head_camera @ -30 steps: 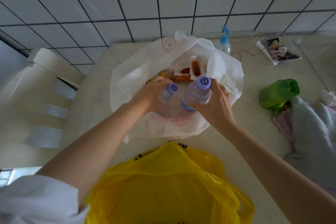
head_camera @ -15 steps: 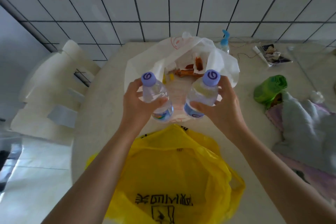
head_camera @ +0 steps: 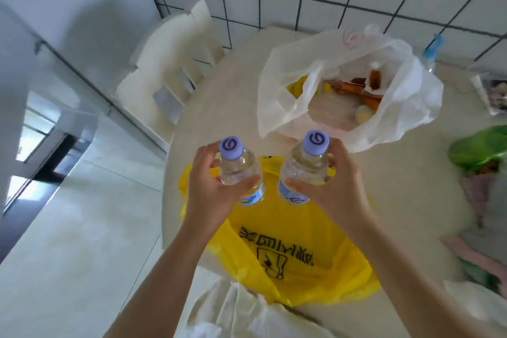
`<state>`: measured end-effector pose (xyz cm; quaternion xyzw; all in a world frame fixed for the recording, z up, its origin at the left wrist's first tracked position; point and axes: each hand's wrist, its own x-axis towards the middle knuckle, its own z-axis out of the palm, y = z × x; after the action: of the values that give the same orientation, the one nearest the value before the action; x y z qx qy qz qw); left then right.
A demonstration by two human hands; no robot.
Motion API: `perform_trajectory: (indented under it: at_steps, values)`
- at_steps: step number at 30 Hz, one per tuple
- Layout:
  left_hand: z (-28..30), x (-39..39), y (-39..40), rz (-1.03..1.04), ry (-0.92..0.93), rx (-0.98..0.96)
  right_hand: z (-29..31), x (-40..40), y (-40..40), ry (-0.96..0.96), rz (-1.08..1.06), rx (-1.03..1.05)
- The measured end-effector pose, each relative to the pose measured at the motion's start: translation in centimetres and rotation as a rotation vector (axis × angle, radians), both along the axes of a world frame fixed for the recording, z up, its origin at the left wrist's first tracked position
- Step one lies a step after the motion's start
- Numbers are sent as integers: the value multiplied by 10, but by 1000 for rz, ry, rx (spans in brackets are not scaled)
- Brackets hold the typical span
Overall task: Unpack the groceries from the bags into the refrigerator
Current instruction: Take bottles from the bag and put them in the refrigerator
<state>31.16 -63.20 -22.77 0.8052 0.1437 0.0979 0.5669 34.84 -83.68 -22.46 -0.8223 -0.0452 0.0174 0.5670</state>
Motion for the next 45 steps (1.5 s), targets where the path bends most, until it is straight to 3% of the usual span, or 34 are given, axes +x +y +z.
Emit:
perform_trajectory:
  at_steps: [9, 21, 29, 36, 45]
  values:
    - [1, -112, 59, 228, -19, -18, -5, -75, 73, 49, 160, -76]
    - [-5, -322, 142, 461, -30, -40, -9, -243, 187, -42, 415, -100]
    - [-15, -445, 190, 703, 1, -15, -10, -332, 273, 87, 684, -130]
    - [-18, -494, 235, 884, -11, -11, -4, -367, 346, 182, 862, -88]
    - [-25, -485, 335, 966, -28, 23, -2, -356, 456, 113, 950, -144]
